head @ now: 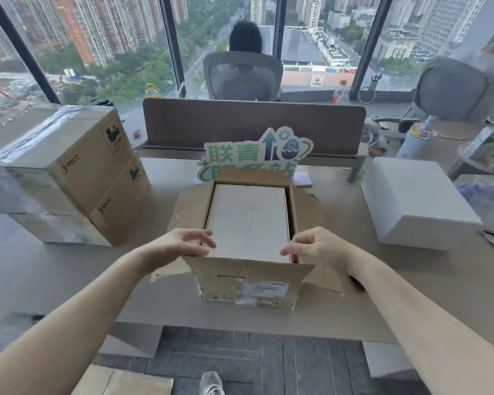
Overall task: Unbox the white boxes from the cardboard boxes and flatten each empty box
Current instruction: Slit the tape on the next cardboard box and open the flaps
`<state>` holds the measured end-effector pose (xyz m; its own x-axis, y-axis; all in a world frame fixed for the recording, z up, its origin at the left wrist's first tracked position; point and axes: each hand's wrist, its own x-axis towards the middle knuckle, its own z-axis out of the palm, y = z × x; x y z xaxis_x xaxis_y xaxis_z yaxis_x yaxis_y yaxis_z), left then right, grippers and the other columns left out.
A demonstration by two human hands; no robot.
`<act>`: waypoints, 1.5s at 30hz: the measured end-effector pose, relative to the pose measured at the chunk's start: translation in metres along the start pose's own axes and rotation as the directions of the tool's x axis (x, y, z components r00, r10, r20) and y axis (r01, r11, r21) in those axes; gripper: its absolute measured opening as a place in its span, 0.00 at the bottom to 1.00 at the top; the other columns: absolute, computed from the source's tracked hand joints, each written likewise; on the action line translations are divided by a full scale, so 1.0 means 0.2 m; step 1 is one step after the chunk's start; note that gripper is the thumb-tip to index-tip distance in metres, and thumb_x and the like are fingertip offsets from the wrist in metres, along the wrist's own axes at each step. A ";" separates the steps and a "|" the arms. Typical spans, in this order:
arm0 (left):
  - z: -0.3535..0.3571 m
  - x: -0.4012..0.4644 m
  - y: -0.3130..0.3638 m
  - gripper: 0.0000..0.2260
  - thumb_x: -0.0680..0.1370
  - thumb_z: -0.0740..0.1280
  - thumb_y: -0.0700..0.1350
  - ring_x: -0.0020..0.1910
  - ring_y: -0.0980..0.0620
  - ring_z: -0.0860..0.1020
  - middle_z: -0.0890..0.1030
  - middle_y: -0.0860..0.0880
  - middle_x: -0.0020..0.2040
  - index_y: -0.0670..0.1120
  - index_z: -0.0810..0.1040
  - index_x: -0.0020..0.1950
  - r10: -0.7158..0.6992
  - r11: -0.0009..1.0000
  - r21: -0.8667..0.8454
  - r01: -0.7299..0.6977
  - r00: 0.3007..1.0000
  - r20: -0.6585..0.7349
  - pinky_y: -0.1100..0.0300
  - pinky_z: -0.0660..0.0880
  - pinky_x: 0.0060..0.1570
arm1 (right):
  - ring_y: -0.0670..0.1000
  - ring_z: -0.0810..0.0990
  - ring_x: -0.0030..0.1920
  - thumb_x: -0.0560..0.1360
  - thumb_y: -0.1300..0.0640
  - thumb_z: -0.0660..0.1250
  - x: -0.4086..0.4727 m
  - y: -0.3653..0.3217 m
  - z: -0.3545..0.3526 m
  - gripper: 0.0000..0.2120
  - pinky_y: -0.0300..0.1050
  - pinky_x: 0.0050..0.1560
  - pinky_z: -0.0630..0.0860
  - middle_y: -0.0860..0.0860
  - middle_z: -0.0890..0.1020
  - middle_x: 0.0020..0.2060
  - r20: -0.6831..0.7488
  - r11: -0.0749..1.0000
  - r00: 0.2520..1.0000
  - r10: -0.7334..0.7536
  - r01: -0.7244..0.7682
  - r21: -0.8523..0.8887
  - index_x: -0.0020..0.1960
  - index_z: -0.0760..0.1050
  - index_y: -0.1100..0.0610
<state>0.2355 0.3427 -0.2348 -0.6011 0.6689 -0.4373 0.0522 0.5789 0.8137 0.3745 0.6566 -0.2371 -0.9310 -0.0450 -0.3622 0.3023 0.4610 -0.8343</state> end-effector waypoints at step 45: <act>0.24 0.34 0.00 0.14 0.79 0.55 0.39 0.62 0.38 0.71 0.72 0.37 0.63 0.36 0.68 0.63 -0.111 0.840 0.458 0.291 0.918 -0.380 0.52 0.69 0.56 | 0.57 0.73 0.46 0.78 0.50 0.56 0.28 0.04 0.26 0.12 0.47 0.33 0.62 0.55 0.75 0.43 -0.495 0.782 0.811 0.312 -0.515 -0.350 0.38 0.67 0.54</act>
<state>0.2330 0.4117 -0.2828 -0.8607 0.3729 -0.3465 0.2344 0.8946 0.3804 0.3350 0.6121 -0.2863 -0.7618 0.5460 -0.3488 0.6444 0.6942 -0.3207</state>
